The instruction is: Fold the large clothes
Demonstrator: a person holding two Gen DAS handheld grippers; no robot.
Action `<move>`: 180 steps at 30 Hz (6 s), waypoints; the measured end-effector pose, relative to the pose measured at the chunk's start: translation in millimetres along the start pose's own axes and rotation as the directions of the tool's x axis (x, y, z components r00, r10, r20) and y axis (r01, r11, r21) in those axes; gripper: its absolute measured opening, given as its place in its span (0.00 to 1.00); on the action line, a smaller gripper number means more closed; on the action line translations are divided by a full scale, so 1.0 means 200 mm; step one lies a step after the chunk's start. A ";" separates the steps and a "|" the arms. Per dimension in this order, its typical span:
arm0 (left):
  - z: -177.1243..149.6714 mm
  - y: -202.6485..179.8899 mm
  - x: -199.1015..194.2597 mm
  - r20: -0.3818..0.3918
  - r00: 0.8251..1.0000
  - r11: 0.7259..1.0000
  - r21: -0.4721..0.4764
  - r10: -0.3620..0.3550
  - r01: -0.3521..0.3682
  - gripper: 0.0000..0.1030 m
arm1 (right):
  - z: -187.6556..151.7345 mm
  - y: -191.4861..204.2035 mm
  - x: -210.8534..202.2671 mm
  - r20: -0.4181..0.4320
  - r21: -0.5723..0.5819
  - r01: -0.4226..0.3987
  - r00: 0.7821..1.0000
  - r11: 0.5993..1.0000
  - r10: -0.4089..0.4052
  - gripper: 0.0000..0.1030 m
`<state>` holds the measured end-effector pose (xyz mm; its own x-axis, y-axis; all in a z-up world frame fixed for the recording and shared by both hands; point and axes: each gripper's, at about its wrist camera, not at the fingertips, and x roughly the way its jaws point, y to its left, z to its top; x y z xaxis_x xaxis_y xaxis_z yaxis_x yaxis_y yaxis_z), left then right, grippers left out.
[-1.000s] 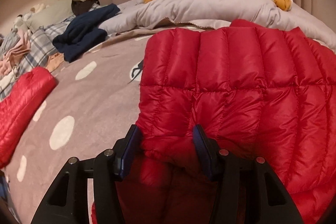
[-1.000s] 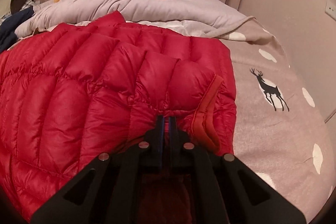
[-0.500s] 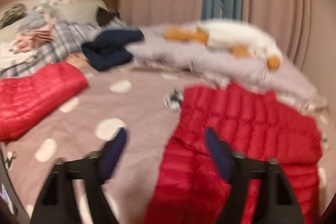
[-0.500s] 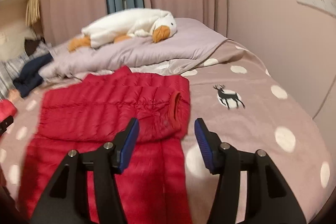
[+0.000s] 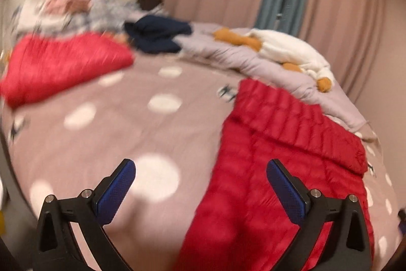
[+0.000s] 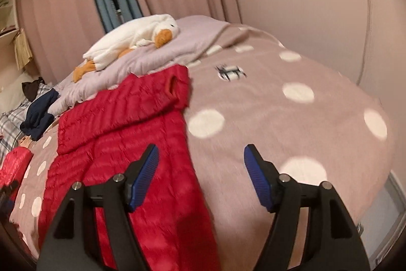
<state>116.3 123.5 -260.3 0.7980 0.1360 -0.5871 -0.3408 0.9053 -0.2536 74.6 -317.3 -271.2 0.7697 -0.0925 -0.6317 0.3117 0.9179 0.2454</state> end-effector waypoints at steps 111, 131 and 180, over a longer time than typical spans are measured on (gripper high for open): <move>0.20 -0.54 -0.66 0.114 0.932 0.930 0.176 -0.343 0.321 0.17 | 0.36 0.26 -0.59 0.068 -0.056 -0.381 0.921 0.923 0.384 0.15; 0.21 -0.66 0.00 -0.171 0.951 0.948 0.148 -0.258 0.283 0.17 | 0.46 0.45 0.06 -0.134 -0.073 -0.268 0.957 0.961 0.257 0.15; 0.10 -0.77 0.06 -0.182 0.969 0.949 0.239 -0.165 0.207 0.17 | 0.27 0.33 0.23 -0.069 -0.064 -0.294 0.955 0.954 0.289 0.16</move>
<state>188.3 -6.6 -213.7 0.7395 -0.0911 -0.6669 -0.0398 0.9832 -0.1784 160.2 -281.8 -244.8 0.7866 0.2038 -0.5828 0.0359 0.9273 0.3727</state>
